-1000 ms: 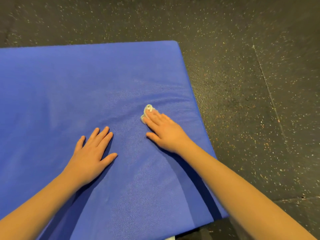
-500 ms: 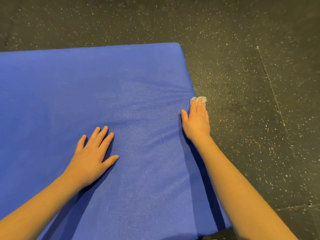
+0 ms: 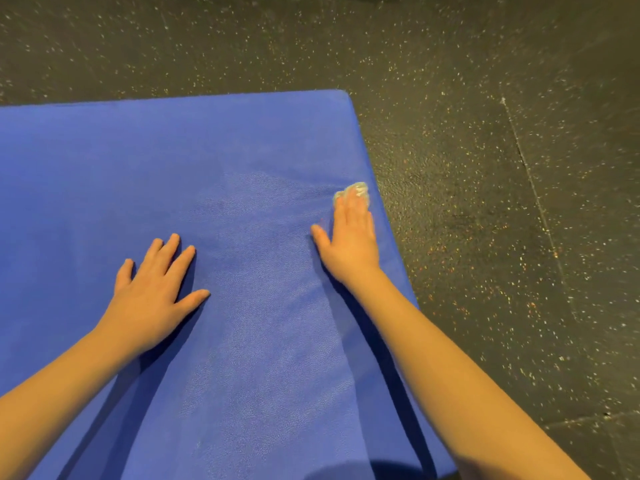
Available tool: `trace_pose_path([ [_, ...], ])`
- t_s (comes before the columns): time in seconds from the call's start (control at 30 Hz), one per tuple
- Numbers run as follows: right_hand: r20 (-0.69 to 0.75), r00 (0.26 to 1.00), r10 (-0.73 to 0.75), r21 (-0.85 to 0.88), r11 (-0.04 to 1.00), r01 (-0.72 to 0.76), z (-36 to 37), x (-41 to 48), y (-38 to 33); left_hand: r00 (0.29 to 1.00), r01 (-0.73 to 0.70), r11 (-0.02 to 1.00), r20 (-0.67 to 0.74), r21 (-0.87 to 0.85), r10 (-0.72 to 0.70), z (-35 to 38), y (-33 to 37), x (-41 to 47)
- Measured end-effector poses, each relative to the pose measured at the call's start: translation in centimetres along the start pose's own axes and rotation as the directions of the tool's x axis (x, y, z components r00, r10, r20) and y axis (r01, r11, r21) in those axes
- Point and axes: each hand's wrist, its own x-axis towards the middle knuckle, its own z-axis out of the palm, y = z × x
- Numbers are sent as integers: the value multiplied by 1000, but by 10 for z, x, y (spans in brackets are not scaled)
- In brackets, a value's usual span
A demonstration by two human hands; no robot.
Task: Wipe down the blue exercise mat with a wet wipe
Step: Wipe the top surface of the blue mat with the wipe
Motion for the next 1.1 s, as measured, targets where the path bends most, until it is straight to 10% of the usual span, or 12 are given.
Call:
trace_pose_path([
  [0.1, 95, 963, -252, -31, 966, 256, 3, -3, 1, 1000, -15, 1000, 3, 0, 15, 0, -5, 3],
  [0.3, 7, 1000, -15, -16, 1000, 15, -2, 33, -11, 997, -69, 998, 19, -6, 70, -11, 3, 26],
  [0.47, 144, 902, -407, -38, 909, 416, -1, 41, -18, 992, -126, 988, -1, 95, 126, -4, 7, 35],
  [0.63, 23, 997, -69, -113, 991, 71, -11, 97, -11, 990, -133, 979, -18, 156, 137, -10, 6, 43],
  [0.83, 197, 901, -386, -154, 896, 417, -15, 136, -40, 987, -157, 970, 5, 188, 159, -9, -4, 59],
  [1.0, 44, 999, -19, -184, 983, 27, -25, 189, -41, 988, -152, 968, 1, 199, 155, -10, -1, 61],
  [1.1, 99, 988, -117, -107, 986, 127, -25, 206, -68, 988, -154, 967, 13, 205, 154, -11, 0, 61],
])
